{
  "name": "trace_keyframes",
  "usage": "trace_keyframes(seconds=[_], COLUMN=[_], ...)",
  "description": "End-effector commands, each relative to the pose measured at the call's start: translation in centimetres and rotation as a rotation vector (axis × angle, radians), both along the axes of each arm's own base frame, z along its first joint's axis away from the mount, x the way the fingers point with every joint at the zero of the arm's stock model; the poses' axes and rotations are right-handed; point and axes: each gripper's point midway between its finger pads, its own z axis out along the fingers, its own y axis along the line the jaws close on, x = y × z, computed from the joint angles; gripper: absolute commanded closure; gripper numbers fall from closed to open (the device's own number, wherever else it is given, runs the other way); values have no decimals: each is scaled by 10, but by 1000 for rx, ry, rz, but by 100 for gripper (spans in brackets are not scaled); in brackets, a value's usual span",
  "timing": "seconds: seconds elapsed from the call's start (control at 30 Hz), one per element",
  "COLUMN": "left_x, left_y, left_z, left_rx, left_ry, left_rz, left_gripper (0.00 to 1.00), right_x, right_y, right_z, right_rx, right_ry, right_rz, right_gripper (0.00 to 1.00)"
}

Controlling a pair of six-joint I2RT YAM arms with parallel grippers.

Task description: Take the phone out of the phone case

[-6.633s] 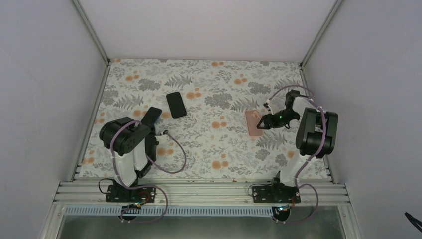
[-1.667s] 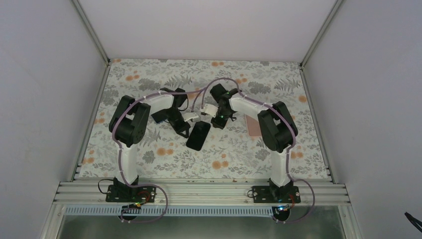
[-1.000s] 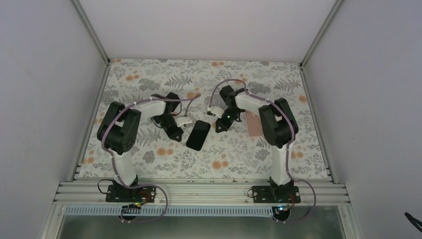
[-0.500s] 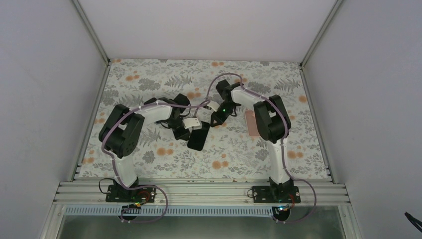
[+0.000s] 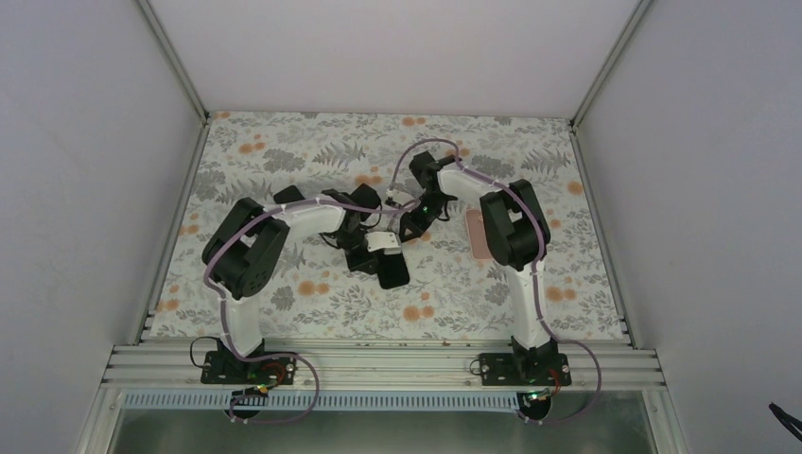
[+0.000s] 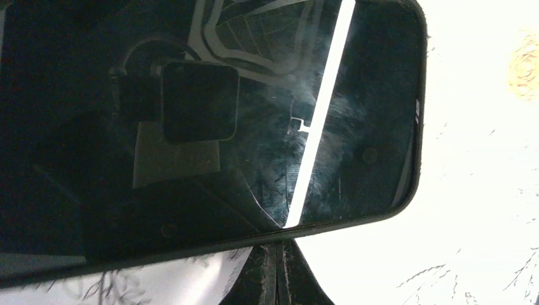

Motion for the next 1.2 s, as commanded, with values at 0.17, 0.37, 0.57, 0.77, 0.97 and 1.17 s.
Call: trace_keyframes(seconds=[0.17,0.37,0.57,0.77,0.97,1.17], left_x=[-17,1,2,-18,-26,3], left_y=[-22,-43,-49,-31,0,28], left_z=[-31,-31,-10,48,107,121], left_rx=[56,46,-6,-87,-118,-163], left_ry=[37,-39,-67,-185,-344,-331], left_rz=[-94,-122,-142,-199,-186,-9], left_gripper=[98,98,98,72,0,0], right_x=[5,11,30,48,12,-8], right_y=[45,51,38,2,-27,-39], right_z=[11,8,32,74,85,72], right_rx=[62,34,57,103,90,-19], right_ry=[15,-2,-112,-224,-304,-445], right_rz=[60,73,19,-14,136,195], right_gripper=[96,96,93,30,0,0])
